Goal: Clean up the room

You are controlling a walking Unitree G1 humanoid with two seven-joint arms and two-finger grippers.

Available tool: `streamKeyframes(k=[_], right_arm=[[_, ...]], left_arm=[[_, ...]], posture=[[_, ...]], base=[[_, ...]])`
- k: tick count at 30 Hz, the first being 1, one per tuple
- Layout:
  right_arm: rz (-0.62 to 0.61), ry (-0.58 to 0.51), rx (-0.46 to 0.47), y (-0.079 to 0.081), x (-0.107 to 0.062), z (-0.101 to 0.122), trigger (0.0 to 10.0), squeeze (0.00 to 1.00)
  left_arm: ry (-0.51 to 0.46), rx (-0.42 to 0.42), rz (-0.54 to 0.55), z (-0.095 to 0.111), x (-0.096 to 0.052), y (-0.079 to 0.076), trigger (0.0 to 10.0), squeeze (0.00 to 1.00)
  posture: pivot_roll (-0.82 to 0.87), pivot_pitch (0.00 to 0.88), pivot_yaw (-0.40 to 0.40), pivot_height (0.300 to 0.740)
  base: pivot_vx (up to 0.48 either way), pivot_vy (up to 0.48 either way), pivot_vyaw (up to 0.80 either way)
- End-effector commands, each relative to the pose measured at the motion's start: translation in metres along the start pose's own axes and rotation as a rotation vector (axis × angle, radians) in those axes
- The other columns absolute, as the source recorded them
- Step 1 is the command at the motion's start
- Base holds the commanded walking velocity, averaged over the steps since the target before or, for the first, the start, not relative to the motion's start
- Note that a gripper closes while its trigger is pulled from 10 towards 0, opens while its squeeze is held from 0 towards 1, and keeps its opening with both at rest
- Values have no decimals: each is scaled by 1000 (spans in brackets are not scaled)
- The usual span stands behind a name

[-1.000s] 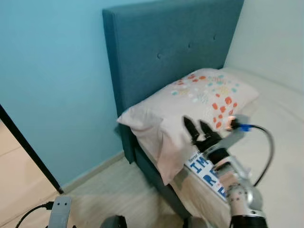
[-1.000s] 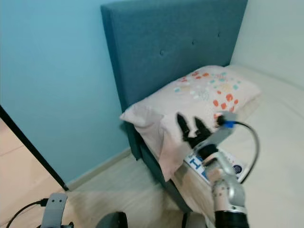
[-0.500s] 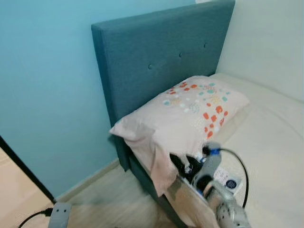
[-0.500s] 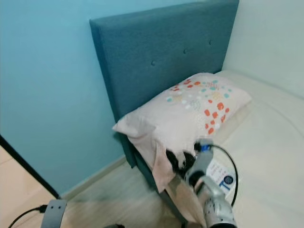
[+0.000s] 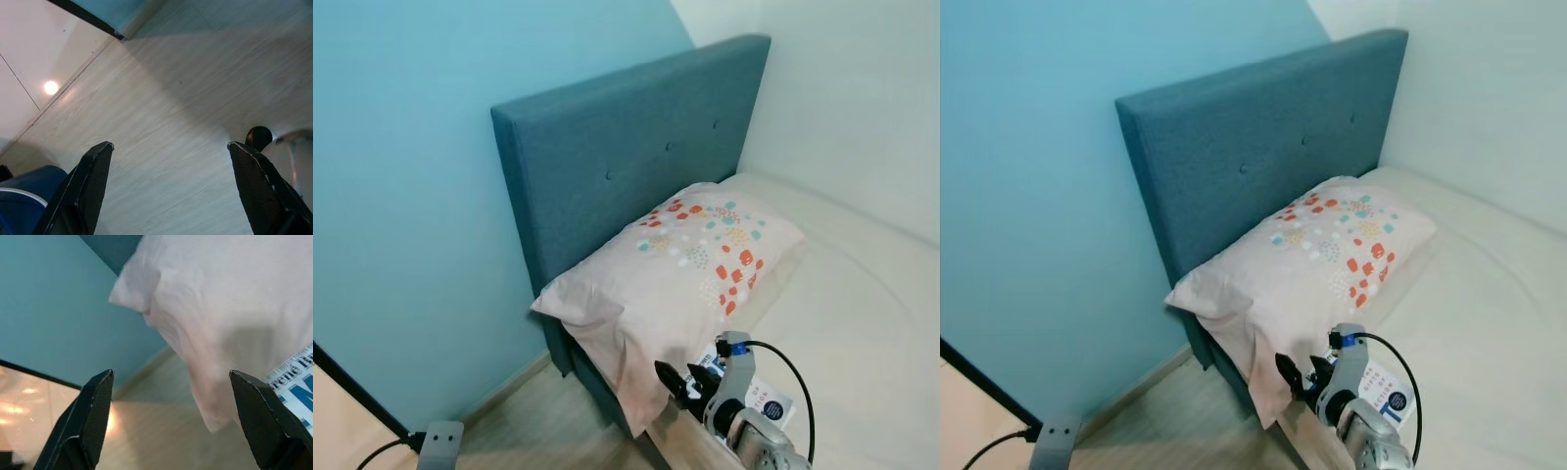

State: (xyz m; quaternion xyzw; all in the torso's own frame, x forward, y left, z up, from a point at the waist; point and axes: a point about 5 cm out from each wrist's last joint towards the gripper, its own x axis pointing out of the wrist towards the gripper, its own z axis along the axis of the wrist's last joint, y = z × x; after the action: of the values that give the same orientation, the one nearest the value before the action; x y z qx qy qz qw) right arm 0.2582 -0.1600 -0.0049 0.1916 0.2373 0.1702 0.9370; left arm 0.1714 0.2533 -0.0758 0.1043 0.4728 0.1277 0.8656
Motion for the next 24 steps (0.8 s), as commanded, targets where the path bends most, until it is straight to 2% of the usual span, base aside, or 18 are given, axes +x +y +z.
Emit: streamKeyframes(k=[1, 4, 9, 10, 15, 16, 17, 19, 20, 21, 23, 24], right_arm=[[-9, 24, -10, -4, -2, -7, 10000, 0], [-46, 49, -6, -13, -6, -14, 10000, 0], [-137, 101, 3, -24, -13, -29, 10000, 0], [-199, 138, 9, -30, -18, -37, 10000, 0], [-244, 167, 12, -34, -23, -45, 10000, 0], [-324, 217, 34, -41, -32, -59, 10000, 0], [-324, 217, 34, -41, -32, -59, 10000, 0], [-461, 313, 89, -51, -54, -88, 10000, 0], [-461, 313, 89, -51, -54, -88, 10000, 0], [-517, 363, 117, -54, -67, -103, 10000, 0], [-517, 363, 117, -54, -67, -103, 10000, 0], [-554, 407, 133, -55, -77, -115, 10000, 0]], left_arm=[[36, 3, -8, -8, -1, -5, 10000, 0], [31, 15, -13, -7, -1, -6, 10000, 0], [30, 40, -21, -8, -1, -4, 10000, 0], [32, 45, -23, -8, -1, -4, 10000, 0], [33, 48, -24, -9, -1, -4, 10000, 0], [36, 55, -31, -11, -2, -7, 10000, 0], [36, 55, -31, -11, -2, -7, 10000, 0], [45, 60, -49, -13, -3, -19, 10000, 0], [45, 60, -49, -13, -3, -19, 10000, 0], [50, 57, -60, -12, -4, -27, 10000, 0], [50, 57, -60, -12, -4, -27, 10000, 0], [54, 46, -70, -10, -4, -35, 10000, 0]], posture=[[28, 0, -23, 716], [28, 0, -23, 731], [28, 0, -23, 740], [31, 0, -24, 740], [31, 0, -25, 740], [33, 0, -28, 740], [33, 0, -28, 740], [31, 0, -31, 740], [31, 0, -31, 740], [30, 0, -31, 740], [30, 0, -31, 740], [29, 0, -31, 740]], base=[[-480, 0, 0], [-432, 0, 0], [0, 0, 0], [0, 0, 0], [0, 0, 0], [0, 0, 0], [0, 0, 0], [0, 0, 0], [0, 0, 0], [0, 0, 0], [0, 0, 0], [0, 0, 0]])
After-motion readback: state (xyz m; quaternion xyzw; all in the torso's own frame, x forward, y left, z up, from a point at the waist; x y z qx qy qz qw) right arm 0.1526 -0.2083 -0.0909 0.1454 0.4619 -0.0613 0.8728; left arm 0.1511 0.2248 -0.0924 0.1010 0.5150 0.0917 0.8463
